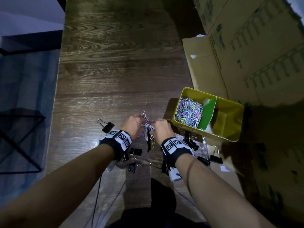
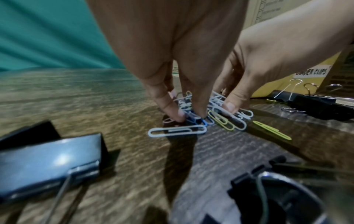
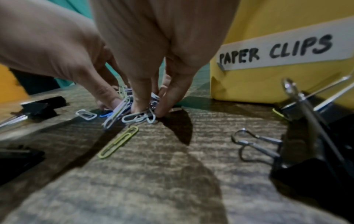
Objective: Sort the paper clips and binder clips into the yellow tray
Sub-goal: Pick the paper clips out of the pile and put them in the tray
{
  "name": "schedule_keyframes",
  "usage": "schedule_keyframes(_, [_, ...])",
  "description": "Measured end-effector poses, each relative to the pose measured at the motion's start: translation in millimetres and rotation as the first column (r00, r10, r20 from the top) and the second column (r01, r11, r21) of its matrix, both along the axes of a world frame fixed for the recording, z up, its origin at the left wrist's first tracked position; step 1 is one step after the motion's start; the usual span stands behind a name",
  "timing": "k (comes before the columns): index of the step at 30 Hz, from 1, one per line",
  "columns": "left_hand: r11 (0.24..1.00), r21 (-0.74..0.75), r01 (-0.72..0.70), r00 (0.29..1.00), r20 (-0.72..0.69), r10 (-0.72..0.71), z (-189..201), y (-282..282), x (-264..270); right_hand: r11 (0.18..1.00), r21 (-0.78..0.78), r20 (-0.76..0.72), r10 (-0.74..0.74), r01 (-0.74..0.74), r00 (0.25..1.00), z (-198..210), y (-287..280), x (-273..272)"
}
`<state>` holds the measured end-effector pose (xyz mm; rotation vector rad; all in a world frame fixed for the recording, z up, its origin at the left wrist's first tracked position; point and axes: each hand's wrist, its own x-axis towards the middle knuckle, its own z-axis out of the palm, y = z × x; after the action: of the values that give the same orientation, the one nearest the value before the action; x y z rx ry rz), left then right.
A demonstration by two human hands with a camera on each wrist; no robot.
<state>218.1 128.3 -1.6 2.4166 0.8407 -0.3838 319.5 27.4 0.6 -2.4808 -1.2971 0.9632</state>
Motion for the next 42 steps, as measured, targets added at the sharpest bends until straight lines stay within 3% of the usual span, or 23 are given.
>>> schedule_keyframes(5, [0.982,-0.096,-0.163,0.977,0.121,0.174,4,9,-6,0.987,0.029,-0.075,-0.154,0.156,0.985,-5,-3,1])
schedule_keyframes(9, [0.909,-0.245,-0.337,0.921,0.115,0.373,9,14,-11,0.955,0.061,-0.185,-0.275,0.290,0.943,-7,-6,0])
schedule_keyframes(12, [0.705,-0.538,-0.463,0.815,0.056,0.577,11,18,-16,0.937,0.105,-0.223,-0.304,0.333,0.926,-7,-11,2])
schedule_keyframes(17, [0.415,-0.745,-0.522,0.644,-0.025,0.764,19,31,-26,0.852,0.254,-0.342,-0.363,0.457,0.867,13,-19,0])
schedule_keyframes(19, [0.350,-0.807,-0.476,0.601,-0.007,0.800,27,35,-23,0.774,0.307,-0.424,-0.409,0.553,0.808,26,-22,0])
schedule_keyframes(21, [0.331,-0.851,-0.408,0.590,0.031,0.807,41,36,-15,0.690,0.344,-0.514,-0.428,0.636,0.743,42,-25,3])
schedule_keyframes(24, [0.336,-0.892,-0.302,0.626,0.080,0.776,68,34,10,0.524,0.415,-0.641,-0.413,0.744,0.647,72,-33,15])
schedule_keyframes(30, [0.414,-0.895,-0.164,0.757,0.155,0.635,102,8,80,0.312,0.499,-0.683,-0.433,0.808,0.588,110,-52,52])
schedule_keyframes(34, [0.703,-0.700,-0.124,0.905,0.211,0.370,95,-16,117,0.282,0.538,-0.629,-0.494,0.795,0.601,116,-59,80])
schedule_keyframes(37, [0.949,-0.315,0.033,0.983,0.184,0.027,84,-31,133,0.294,0.556,-0.569,-0.548,0.778,0.613,112,-58,99])
schedule_keyframes(39, [0.976,-0.156,0.154,0.982,0.136,-0.133,82,-39,136,0.315,0.557,-0.530,-0.577,0.769,0.621,106,-55,109])
schedule_keyframes(42, [0.945,-0.137,0.296,0.952,0.125,-0.279,85,-41,134,0.428,0.560,-0.373,-0.634,0.710,0.677,98,-50,120])
